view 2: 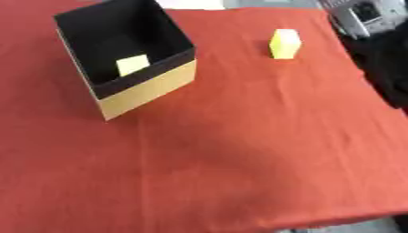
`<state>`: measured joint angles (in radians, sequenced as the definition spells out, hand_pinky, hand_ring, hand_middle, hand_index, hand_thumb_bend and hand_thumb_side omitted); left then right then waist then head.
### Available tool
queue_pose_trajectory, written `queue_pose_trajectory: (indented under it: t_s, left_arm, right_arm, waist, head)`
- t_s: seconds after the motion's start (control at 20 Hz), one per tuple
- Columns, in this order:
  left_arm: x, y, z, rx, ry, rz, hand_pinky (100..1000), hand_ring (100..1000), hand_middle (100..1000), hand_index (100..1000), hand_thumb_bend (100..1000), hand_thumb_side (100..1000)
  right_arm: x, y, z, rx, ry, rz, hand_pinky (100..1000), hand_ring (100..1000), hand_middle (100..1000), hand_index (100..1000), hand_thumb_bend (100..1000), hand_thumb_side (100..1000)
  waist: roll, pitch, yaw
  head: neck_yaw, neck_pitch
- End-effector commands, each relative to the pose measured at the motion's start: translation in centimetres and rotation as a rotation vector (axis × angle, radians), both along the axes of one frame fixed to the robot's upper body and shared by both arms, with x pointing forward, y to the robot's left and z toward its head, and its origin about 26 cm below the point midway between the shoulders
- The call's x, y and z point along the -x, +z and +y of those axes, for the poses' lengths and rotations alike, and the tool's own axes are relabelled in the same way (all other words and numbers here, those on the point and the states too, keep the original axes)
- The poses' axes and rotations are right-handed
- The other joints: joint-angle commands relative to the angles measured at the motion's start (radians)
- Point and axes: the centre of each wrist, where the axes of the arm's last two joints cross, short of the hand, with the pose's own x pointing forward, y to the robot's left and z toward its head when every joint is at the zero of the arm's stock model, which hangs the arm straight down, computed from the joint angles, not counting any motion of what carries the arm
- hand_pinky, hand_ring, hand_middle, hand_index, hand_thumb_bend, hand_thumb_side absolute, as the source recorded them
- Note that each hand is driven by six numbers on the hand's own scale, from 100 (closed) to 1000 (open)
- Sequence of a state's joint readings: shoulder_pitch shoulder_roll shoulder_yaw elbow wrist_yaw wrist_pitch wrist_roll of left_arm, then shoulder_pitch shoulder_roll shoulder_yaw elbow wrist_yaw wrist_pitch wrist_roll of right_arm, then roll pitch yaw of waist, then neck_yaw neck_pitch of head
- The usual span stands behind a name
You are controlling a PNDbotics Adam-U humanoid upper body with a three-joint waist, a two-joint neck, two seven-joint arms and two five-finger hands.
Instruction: Pick up objects on the table and place them in the box.
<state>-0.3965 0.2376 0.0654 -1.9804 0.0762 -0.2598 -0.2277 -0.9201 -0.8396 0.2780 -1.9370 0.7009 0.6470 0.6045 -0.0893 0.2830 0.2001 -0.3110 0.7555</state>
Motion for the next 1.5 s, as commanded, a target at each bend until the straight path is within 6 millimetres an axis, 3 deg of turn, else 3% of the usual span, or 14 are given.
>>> queue_pose_trajectory:
  t_s: [0.05, 0.3, 0.75, 1.0, 1.5]
  left_arm:
    - [0.3, 0.7, -0.1, -0.004, -0.010, -0.028, 479, 595, 687, 588, 100, 569]
    - [0.3, 0.9, -0.1, 0.001, -0.009, -0.036, 479, 595, 687, 588, 100, 569]
    - [0.2, 1.1, -0.3, 0.003, -0.021, -0.041, 478, 595, 687, 586, 100, 569]
    - [0.2, 1.1, -0.4, 0.004, -0.023, -0.043, 477, 595, 688, 586, 100, 569]
    - [0.2, 1.1, -0.4, 0.006, -0.023, -0.042, 478, 596, 688, 586, 100, 570]
  right_arm:
    - [-1.0, 0.4, 1.6, -0.102, -0.095, 0.249, 512, 525, 481, 594, 136, 100]
    - [-2.9, 1.0, 5.0, -0.087, -0.068, 0.246, 509, 523, 479, 592, 127, 100]
    - [-5.4, -1.0, 8.7, -0.046, -0.095, 0.265, 503, 520, 475, 587, 100, 100]
    - [-5.8, -2.2, 9.6, -0.014, -0.101, 0.304, 506, 525, 479, 587, 100, 100]
    - [-6.2, -3.9, 9.6, 0.003, -0.070, 0.391, 523, 540, 492, 592, 100, 100]
  waist:
    - [0.004, -0.018, 0.005]
    - [0.005, -0.012, 0.010]
    - [0.002, 0.001, 0.030]
    - [-0.003, 0.007, 0.040]
    - [-0.004, 0.006, 0.040]
  head:
    - [-0.007, -0.001]
    - [-0.009, -0.008]
    - [-0.024, -0.015]
    - [-0.026, -0.015]
    - [-0.016, -0.022]
